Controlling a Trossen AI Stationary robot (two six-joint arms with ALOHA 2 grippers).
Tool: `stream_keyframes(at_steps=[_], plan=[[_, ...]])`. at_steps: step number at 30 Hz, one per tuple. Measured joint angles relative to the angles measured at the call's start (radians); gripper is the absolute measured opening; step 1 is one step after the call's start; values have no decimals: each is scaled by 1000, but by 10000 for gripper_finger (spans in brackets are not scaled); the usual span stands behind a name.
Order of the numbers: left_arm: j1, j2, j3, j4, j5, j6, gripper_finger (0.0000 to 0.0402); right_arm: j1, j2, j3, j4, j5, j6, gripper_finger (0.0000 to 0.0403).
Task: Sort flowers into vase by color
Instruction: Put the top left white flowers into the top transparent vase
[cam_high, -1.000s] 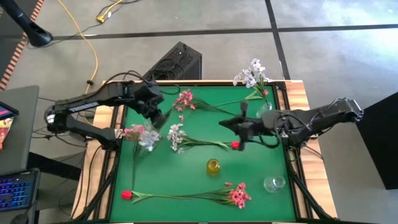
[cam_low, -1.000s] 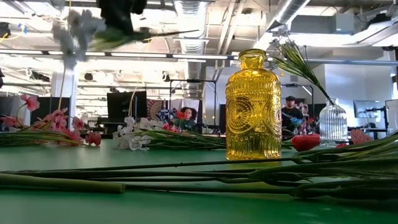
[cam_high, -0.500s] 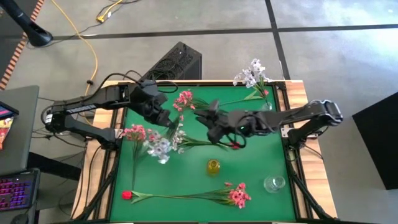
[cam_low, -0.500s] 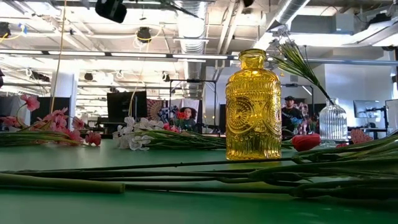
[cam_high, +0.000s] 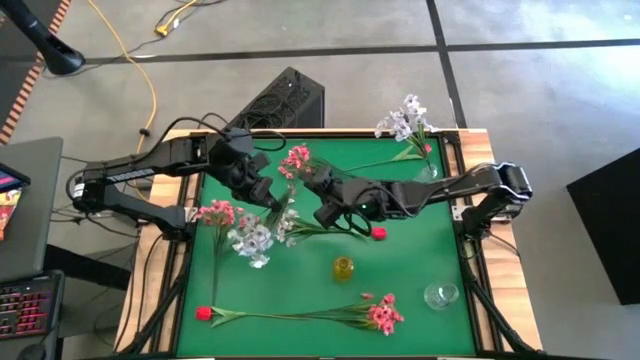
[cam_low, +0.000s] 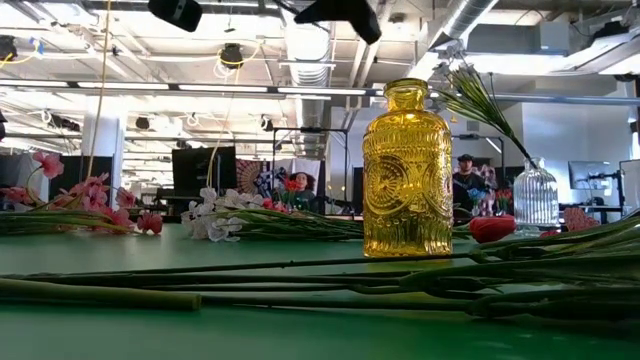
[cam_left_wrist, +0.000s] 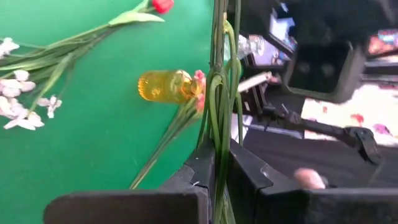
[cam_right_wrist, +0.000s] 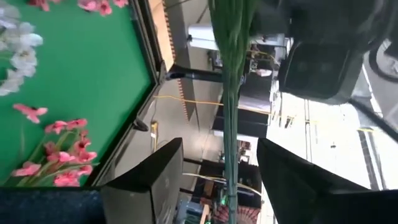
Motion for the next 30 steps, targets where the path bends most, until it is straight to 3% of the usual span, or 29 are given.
stream_keyframes(at_steps=[14, 24, 30], plan=[[0, 0, 0, 1, 24, 39, 15, -38, 3, 0, 56, -67, -2, 214], [0, 0, 0, 5, 22, 71, 17, -35, 3, 0, 56, -84, -2, 94], [0, 0, 0, 26, 5, 121, 54, -23, 3, 0, 45, -112, 71, 25]])
